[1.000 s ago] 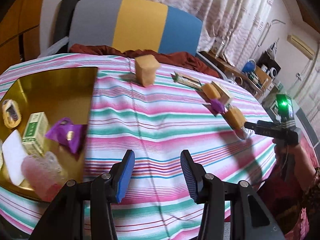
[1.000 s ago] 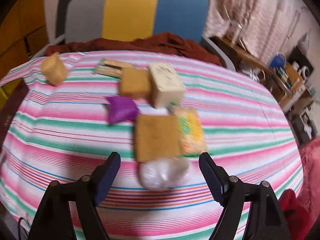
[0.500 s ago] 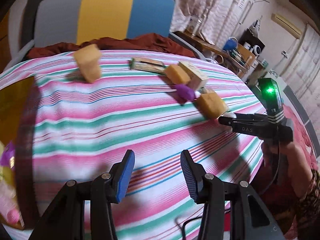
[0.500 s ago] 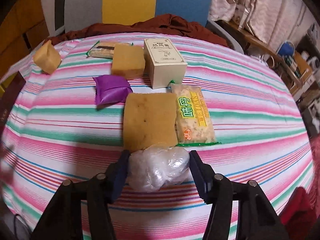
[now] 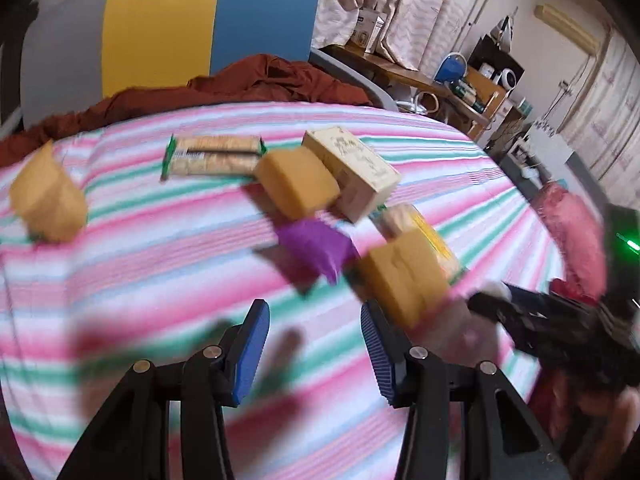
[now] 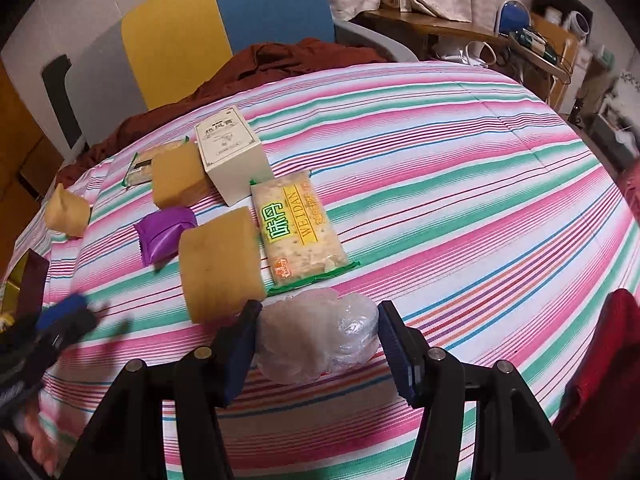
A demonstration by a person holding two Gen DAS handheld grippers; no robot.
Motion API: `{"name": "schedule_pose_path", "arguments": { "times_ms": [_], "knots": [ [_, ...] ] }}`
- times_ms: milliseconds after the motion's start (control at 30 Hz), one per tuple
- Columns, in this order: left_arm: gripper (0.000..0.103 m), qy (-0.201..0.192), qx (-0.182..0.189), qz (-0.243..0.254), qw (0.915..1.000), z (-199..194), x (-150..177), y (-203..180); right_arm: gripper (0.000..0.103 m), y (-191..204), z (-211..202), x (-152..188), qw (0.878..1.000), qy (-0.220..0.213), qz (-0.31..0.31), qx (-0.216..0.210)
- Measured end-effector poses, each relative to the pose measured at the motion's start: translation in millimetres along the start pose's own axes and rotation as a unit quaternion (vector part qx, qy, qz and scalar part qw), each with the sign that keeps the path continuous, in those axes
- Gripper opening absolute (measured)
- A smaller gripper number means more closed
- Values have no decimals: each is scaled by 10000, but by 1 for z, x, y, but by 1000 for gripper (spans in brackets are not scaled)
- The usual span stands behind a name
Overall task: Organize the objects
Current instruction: 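Grasp the purple pouch with the left gripper while right holds the plastic bag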
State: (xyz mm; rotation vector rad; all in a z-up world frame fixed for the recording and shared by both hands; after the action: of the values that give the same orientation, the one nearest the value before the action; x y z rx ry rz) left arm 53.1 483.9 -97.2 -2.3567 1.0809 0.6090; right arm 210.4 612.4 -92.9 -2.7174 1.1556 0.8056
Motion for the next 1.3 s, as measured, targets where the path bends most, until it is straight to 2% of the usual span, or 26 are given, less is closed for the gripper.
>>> {"name": "schedule_pose_path", "arguments": {
  "times_ms": [67, 233, 367, 467, 533, 600, 700, 900, 1033, 1067, 1100, 1133, 1233, 1300],
  "knots": [
    [48, -1, -197, 322, 9993, 12, -11, -5, 59, 2, -1, 1, 10000, -6, -45, -16],
    [55, 103, -382, 1118, 9929, 34, -23, -20, 59, 8, 2, 1, 9998, 4, -217, -23],
    [55, 189, -394, 1419, 9889, 49, -22, -22, 59, 11, 3, -1, 9997, 6, -251, -41],
    [43, 187, -249, 1340, 9905, 55, -18, -18, 59, 11, 5, 0, 9996, 29, -272, -9],
    [31, 201, -142, 1259, 9917, 58, -15, -17, 59, 11, 7, 0, 9996, 62, -262, -22],
    [26, 154, -12, 1178, 9929, 58, -9, -15, 59, 11, 8, -1, 9997, 63, -253, -41],
    [13, -2, -6, 1185, 9930, 53, -3, -12, 59, 11, 7, -1, 9997, 58, -239, -33],
    [6, -167, 237, 964, 9949, 40, 5, -5, 59, 12, 9, -2, 9997, 61, -235, -29],
    [9, -56, 463, 717, 9963, 36, 11, -3, 59, 12, 9, -1, 9997, 79, -234, -14],
    [13, -81, 413, 654, 9970, 34, 11, -3, 59, 11, 9, -1, 9997, 83, -210, -21],
    [29, -77, 370, 553, 9978, 33, 10, -2, 59, 10, 9, -1, 9998, 79, -190, -33],
    [39, -56, 362, 434, 9984, 32, 9, -2, 59, 10, 8, -1, 9998, 66, -179, -34],
    [46, -30, 394, -80, 9992, 35, -4, 3, 59, 10, 6, -2, 9999, 26, -166, -32],
    [46, 117, 441, -463, 9979, 42, -14, 7, 59, 10, 6, -2, 9999, 25, -152, -38]
  ]
}}
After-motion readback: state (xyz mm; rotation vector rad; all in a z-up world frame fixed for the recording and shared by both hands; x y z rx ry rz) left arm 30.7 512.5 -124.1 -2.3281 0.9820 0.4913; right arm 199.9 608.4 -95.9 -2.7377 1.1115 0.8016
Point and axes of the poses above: each gripper's, at about its wrist camera, not at the fingertips, and z roughly the way its jaws point, y to its left, x to its underside, the point moved 4 cm from there along z, roughly the way its jaws point
